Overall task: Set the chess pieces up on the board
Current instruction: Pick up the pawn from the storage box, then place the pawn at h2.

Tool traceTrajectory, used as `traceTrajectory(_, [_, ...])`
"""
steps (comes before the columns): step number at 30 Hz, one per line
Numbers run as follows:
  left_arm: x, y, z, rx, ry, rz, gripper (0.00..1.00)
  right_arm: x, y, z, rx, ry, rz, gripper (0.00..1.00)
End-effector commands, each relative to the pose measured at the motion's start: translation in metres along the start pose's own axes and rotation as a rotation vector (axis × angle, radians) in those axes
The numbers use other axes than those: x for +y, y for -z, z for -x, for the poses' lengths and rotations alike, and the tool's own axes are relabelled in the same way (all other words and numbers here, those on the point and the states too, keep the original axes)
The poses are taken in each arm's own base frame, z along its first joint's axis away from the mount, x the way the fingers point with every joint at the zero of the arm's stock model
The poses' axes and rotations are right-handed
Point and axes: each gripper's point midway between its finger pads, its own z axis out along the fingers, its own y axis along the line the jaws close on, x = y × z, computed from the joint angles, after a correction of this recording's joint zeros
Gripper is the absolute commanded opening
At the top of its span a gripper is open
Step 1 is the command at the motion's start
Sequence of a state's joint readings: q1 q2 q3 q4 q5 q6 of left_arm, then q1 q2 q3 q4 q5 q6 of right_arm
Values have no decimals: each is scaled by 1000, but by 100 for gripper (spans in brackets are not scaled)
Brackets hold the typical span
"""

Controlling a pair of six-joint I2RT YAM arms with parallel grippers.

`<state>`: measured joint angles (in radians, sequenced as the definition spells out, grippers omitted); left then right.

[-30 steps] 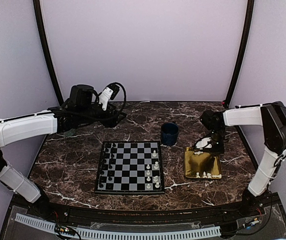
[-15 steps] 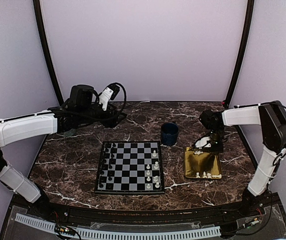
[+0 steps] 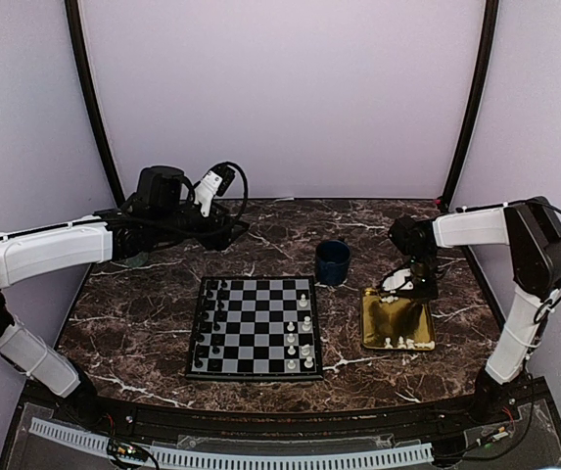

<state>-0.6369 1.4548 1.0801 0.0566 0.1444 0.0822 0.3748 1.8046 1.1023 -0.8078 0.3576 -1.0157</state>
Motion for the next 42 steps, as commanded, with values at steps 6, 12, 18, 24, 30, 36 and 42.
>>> traceTrajectory(6, [-3, 2, 9, -19, 12, -24, 69, 2, -15, 6, 19, 0, 12, 17])
traceTrajectory(12, [-3, 1, 8, -16, 12, -24, 69, 4, -5, 13, -26, -20, 27, 11])
traceTrajectory(18, [-4, 1, 8, -17, 13, -30, 69, 0, 35, 31, -186, -85, 72, 10])
traceTrajectory(24, [-5, 0, 8, -17, 15, -35, 69, 5, 88, 68, -435, -151, 163, 10])
traceTrajectory(30, [-4, 0, 8, -19, 24, -32, 69, 33, 145, 129, -727, -149, 270, 11])
traceTrajectory(36, [-4, 0, 8, -22, 27, -26, 69, 42, 197, 193, -966, -96, 225, 11])
traceTrajectory(42, [-3, 2, 10, -28, 25, -23, 68, 24, 209, 242, -1067, -154, 168, 11])
